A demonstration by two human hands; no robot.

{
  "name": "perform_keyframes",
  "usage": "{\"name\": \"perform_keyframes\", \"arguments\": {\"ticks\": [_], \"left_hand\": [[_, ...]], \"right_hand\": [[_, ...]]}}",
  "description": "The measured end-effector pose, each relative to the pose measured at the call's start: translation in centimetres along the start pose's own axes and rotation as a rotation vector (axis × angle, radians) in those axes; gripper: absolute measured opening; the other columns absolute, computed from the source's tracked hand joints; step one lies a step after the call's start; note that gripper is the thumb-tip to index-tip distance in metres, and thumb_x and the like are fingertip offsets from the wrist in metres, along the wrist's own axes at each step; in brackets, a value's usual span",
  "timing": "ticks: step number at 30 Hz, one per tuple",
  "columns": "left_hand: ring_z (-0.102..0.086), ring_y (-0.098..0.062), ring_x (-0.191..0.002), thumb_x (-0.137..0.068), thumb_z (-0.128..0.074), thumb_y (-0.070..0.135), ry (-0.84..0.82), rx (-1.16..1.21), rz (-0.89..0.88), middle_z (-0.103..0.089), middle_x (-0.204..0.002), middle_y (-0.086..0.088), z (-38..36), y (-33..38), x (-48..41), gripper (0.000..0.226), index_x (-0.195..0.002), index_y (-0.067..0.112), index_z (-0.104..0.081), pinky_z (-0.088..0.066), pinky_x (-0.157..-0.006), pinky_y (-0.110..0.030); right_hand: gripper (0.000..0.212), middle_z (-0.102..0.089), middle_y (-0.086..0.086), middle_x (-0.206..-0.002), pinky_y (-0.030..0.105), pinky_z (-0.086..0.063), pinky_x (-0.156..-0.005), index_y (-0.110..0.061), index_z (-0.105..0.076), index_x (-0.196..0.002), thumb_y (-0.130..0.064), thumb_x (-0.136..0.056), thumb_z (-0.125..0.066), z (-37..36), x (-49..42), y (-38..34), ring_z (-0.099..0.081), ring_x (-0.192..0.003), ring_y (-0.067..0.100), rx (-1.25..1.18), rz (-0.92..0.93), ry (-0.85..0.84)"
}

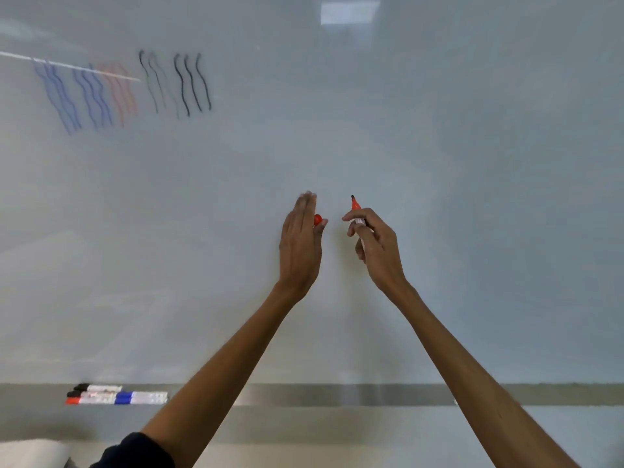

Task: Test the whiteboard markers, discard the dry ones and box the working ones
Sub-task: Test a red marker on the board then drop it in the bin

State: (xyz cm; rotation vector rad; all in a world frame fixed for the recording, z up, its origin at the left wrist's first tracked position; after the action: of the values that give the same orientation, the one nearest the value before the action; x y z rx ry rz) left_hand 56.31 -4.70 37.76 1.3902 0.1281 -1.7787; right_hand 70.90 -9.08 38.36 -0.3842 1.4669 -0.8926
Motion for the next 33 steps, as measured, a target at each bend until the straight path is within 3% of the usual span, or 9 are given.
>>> {"name": "perform_keyframes", "arguments": {"ticks": [2, 5, 9, 13, 16, 21, 25, 29, 33], "left_hand": [[-0.016, -0.011, -0.149, -0.105, -0.033, 0.034, 0.048, -0.034, -0.069, -0.026, -0.161, -0.005, 0.7, 0.2, -3.0, 0.054, -0.153, 0.009, -0.027, -0.006, -0.120, -0.020], [-0.010, -0.011, -0.149, -0.106, -0.033, 0.033, 0.111, -0.076, -0.141, -0.023, -0.161, -0.009, 1.8, 0.3, -7.5, 0.055, -0.153, 0.006, -0.024, -0.002, -0.121, -0.019], [-0.017, -0.021, -0.150, -0.106, -0.026, 0.034, 0.168, -0.155, -0.239, -0.025, -0.160, -0.015, 3.2, 0.7, -13.0, 0.057, -0.152, 0.001, -0.023, -0.012, -0.123, -0.034], [-0.014, -0.027, -0.150, -0.106, -0.017, 0.036, 0.217, -0.207, -0.250, -0.019, -0.161, -0.017, 4.7, 0.9, -17.2, 0.060, -0.153, -0.001, -0.018, -0.010, -0.123, -0.039], [-0.015, -0.029, -0.150, -0.105, -0.013, 0.038, 0.256, -0.258, -0.266, -0.018, -0.161, -0.018, 5.7, 0.6, -19.3, 0.061, -0.153, -0.002, -0.016, -0.010, -0.123, -0.040], [-0.018, -0.030, -0.149, -0.106, -0.018, 0.035, 0.308, -0.324, -0.280, -0.022, -0.160, -0.018, 6.6, -1.2, -20.6, 0.058, -0.152, -0.001, -0.019, -0.014, -0.122, -0.043], [-0.015, -0.027, -0.150, -0.106, -0.029, 0.031, 0.314, -0.330, -0.301, -0.021, -0.161, -0.016, 6.5, -2.4, -20.9, 0.058, -0.153, 0.001, -0.014, -0.016, -0.122, -0.043], [-0.018, -0.026, -0.150, -0.107, -0.023, 0.036, 0.338, -0.313, -0.312, -0.024, -0.160, -0.015, 6.3, -2.7, -20.9, 0.057, -0.153, 0.002, -0.017, -0.016, -0.123, -0.042], [-0.013, -0.023, -0.151, -0.108, -0.020, 0.035, 0.356, -0.334, -0.334, -0.020, -0.162, -0.012, 6.0, -3.0, -20.9, 0.055, -0.154, 0.004, -0.018, -0.013, -0.124, -0.039]], "right_hand": [[0.034, -0.063, 0.002, -0.086, 0.030, -0.042, -0.056, -0.018, -0.066, -0.104, -0.009, -0.097, -0.034, -0.1, -2.2, -1.9, -0.053, -0.066, 0.015, -0.070, 0.050, -0.006], [0.038, -0.065, 0.003, -0.089, 0.023, -0.042, -0.052, -0.019, -0.064, -0.107, -0.003, -0.088, -0.035, -0.5, -5.2, -4.7, -0.057, -0.072, 0.019, -0.116, 0.099, -0.010], [0.040, -0.066, 0.013, -0.098, 0.022, -0.047, -0.055, -0.014, -0.056, -0.113, 0.014, -0.087, -0.047, -1.2, -9.0, -7.6, -0.064, -0.075, 0.016, -0.096, 0.194, 0.002], [0.026, -0.064, 0.003, -0.084, 0.022, -0.048, -0.058, -0.020, -0.055, -0.107, -0.018, -0.088, -0.073, -2.4, -12.3, -10.4, -0.059, -0.063, 0.010, -0.138, 0.247, 0.050], [0.025, -0.064, 0.009, -0.083, 0.025, -0.044, -0.049, -0.016, -0.057, -0.102, -0.037, -0.091, -0.065, -3.3, -13.8, -12.3, -0.054, -0.055, 0.016, -0.172, 0.306, 0.109], [0.033, -0.066, 0.010, -0.083, 0.019, -0.038, -0.044, -0.008, -0.060, -0.107, -0.034, -0.099, -0.042, -5.5, -16.0, -13.4, -0.053, -0.051, 0.009, -0.235, 0.317, 0.205], [0.026, -0.068, 0.002, -0.080, 0.022, -0.043, -0.047, -0.013, -0.052, -0.115, -0.030, -0.096, -0.048, -7.3, -17.7, -13.4, -0.052, -0.050, 0.013, -0.198, 0.335, 0.247], [0.022, -0.070, 0.005, -0.085, 0.020, -0.047, -0.057, -0.007, -0.052, -0.110, -0.024, -0.096, -0.054, -8.5, -19.2, -13.2, -0.059, -0.057, 0.003, -0.070, 0.428, 0.244], [0.014, -0.068, 0.005, -0.082, 0.036, -0.050, -0.051, -0.012, -0.052, -0.104, -0.024, -0.096, -0.053, -8.8, -20.6, -12.6, -0.057, -0.056, 0.014, 0.012, 0.428, 0.284]]}}
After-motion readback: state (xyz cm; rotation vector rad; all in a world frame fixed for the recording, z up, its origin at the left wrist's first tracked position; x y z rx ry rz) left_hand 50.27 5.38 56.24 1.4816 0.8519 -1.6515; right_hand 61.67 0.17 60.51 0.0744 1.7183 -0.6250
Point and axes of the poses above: each hand's wrist, its own x-axis away from the middle knuckle, its own z-axis out of the back of the hand, y = z × x, the point moved 4 cm from there along -x, towards the middle knuckle
